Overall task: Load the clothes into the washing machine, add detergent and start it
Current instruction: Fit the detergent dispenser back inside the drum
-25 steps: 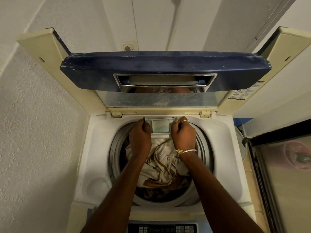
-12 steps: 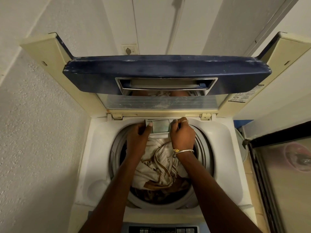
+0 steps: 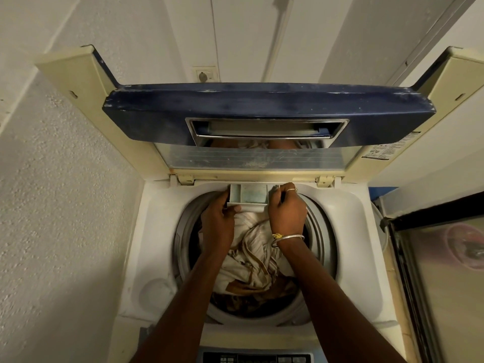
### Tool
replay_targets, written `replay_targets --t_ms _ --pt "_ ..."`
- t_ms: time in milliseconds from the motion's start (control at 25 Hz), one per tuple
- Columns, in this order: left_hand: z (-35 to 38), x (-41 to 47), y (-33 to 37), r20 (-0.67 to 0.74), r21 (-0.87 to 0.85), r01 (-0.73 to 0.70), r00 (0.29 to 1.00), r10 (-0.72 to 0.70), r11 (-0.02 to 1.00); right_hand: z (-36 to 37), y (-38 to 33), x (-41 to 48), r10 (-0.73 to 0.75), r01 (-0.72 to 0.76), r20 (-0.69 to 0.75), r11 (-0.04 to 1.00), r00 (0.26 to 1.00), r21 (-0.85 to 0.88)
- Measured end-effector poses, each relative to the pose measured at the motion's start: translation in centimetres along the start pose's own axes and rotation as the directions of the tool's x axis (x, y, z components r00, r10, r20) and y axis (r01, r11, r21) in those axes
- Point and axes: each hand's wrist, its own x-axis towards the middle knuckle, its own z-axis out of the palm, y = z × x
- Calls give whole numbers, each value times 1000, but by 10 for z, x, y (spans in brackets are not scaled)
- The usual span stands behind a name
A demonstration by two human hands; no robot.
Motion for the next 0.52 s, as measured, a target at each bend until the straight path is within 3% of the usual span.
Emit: replay_targets --t_ms 120,240,360,520 --pt "-4 4 -1 -39 -44 29 999 -31 999 -1 4 1 37 -41 46 996 998 77" --pt "-6 5 -1 -80 -61 65 994 -70 996 -10 18 -3 13 -61 190 966 982 250" --pt "-2 5 -3 -132 -59 67 988 -74 996 -17 37 -8 -16 -51 293 974 956 220" --pt "5 8 2 -179 -38 80 980 -86 996 -18 42 3 86 -110 167 984 982 139"
